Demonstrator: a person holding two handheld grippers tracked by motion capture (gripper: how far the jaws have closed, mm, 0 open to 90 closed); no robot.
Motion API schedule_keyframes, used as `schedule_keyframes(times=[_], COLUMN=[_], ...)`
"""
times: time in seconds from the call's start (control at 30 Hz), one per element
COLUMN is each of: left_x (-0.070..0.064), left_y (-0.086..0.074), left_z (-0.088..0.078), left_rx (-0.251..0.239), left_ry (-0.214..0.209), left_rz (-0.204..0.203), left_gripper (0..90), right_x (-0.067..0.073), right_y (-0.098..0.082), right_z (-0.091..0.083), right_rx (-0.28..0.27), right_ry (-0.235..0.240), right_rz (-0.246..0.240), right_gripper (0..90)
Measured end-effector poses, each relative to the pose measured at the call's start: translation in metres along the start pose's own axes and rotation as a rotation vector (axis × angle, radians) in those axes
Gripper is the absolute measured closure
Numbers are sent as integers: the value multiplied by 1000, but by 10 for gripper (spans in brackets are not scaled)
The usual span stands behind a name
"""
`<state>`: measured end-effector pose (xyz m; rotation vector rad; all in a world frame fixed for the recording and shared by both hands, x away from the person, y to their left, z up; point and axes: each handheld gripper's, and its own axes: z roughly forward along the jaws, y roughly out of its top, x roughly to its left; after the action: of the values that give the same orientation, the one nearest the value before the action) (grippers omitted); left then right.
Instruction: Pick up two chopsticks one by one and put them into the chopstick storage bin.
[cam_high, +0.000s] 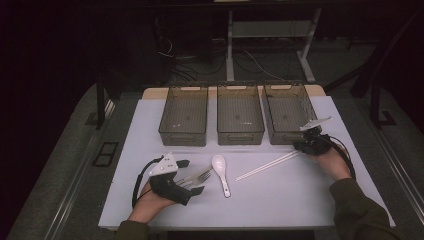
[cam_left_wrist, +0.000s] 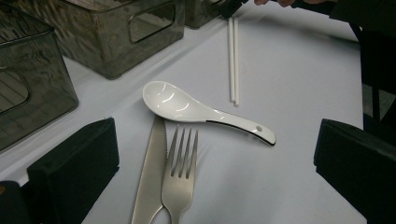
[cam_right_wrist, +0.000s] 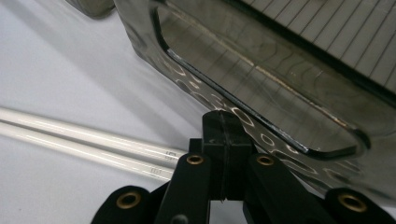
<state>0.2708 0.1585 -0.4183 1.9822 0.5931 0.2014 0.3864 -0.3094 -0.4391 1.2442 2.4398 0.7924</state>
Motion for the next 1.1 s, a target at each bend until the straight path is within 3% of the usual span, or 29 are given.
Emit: schedule_keyframes(times=[1.1], left_x=[-1], left_y=[0], left_z=[0], left_rx=[0], left_ry=[-6], left_rz=[4], left_gripper=[0], right_x=[4], right_y=[-4], right_z=[-5], right_rx=[31], right_ry=[10], right_rz=[-18], right_gripper=[896])
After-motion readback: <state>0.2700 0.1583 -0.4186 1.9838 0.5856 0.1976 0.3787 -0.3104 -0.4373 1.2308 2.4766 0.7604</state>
